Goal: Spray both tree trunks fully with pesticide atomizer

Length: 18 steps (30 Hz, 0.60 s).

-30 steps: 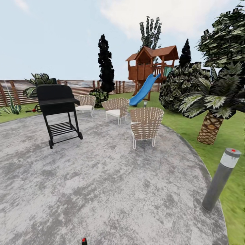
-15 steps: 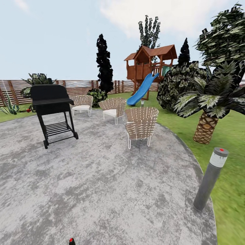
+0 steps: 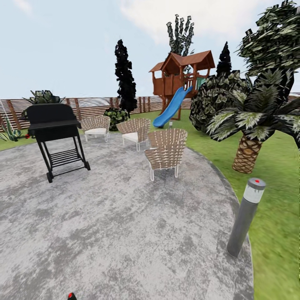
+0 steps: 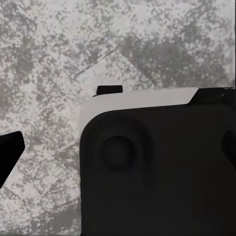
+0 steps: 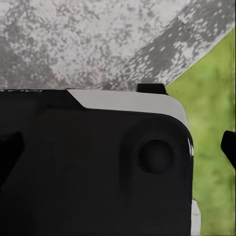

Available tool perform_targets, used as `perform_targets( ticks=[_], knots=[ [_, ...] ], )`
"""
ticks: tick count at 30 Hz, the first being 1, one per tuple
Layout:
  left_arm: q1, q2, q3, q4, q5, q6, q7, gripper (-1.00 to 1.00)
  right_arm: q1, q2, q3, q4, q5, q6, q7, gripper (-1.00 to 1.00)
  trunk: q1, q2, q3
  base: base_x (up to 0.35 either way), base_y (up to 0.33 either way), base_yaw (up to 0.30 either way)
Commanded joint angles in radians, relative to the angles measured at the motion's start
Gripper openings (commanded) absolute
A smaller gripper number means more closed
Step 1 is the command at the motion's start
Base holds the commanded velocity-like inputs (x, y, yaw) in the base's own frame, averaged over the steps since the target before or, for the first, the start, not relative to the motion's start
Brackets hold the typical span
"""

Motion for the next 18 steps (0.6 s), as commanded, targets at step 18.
perform_targets(
  ticks=[18],
  knots=[
    [0.000, -0.002, -0.003, 0.000, 0.000, 0.000, 0.000, 1.00, 0.000, 0.004, 0.002, 0.002, 0.000, 0.000, -0.002, 1.00, 0.000, 0.000, 0.000, 0.117, -0.313, 0.131]
  ],
)
